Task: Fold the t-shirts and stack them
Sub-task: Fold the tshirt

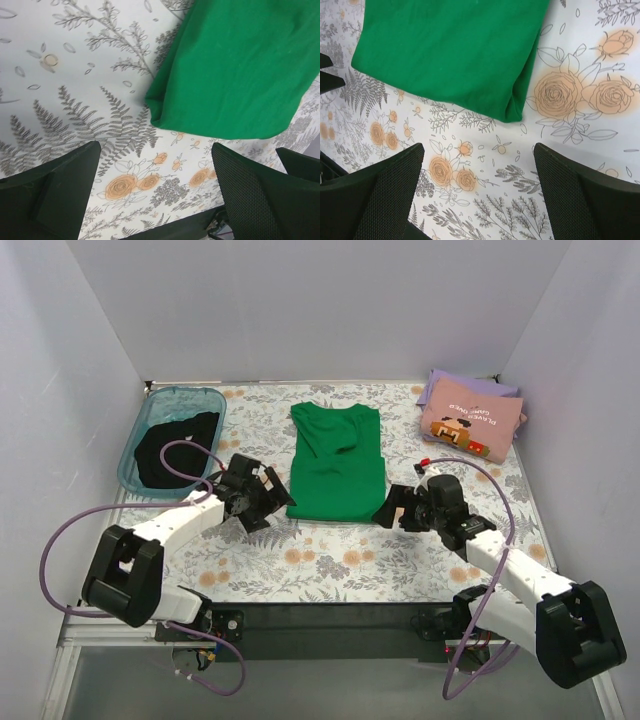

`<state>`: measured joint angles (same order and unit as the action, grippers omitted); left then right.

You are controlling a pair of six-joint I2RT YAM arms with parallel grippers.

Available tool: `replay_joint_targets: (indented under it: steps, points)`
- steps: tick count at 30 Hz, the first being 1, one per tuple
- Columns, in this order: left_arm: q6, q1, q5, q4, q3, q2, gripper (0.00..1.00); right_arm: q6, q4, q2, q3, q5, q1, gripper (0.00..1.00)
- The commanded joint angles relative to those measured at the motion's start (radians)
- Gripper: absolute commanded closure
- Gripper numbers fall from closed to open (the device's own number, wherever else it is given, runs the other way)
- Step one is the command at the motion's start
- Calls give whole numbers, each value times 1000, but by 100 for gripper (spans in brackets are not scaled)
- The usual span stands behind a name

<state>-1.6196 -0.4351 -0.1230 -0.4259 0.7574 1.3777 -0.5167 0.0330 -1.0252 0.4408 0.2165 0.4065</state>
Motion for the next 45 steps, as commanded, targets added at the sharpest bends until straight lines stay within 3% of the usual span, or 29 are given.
replay_joint_targets:
  steps: [1,7,12,14,15,16,19,21,22,23,25,26,31,39,45]
  points:
    - [0,-4,-62,93,0,26,8,-40,-94,-33,1,-11,-6,5]
    - [-5,-4,-99,131,8,122,33,-62,-146,-144,13,-31,-9,30]
    - [-11,-5,-107,153,3,175,51,-65,-159,-229,25,-49,-11,40]
    - [-8,-5,-113,157,3,201,53,-63,-160,-249,27,-46,-12,41]
    - [-11,-5,-110,162,3,208,58,-65,-168,-266,27,-43,-11,42]
    - [-14,-5,-95,165,2,219,70,-66,-173,-277,29,-43,-12,42]
    - [-16,-5,-81,174,23,264,80,-65,-193,-325,42,-28,-12,43]
    - [-13,-7,-86,174,33,299,87,-66,-206,-358,50,7,-12,54]
    - [-16,-7,-89,174,37,307,97,-75,-212,-366,50,18,-12,58]
    - [-16,-7,-93,174,39,314,100,-75,-231,-380,47,47,-11,68]
    - [-19,-8,-101,173,28,313,100,-78,-235,-381,39,61,-14,85]
    - [-20,-11,-101,174,17,304,100,-85,-235,-368,23,73,-11,98]
    - [-69,-54,-43,161,-111,123,100,-101,-228,-213,-105,112,-9,99]
    - [-275,-283,37,67,-415,-233,100,-196,28,325,-416,153,51,99]
    - [-367,-404,40,-31,-411,-361,100,-244,267,663,-404,166,83,99]
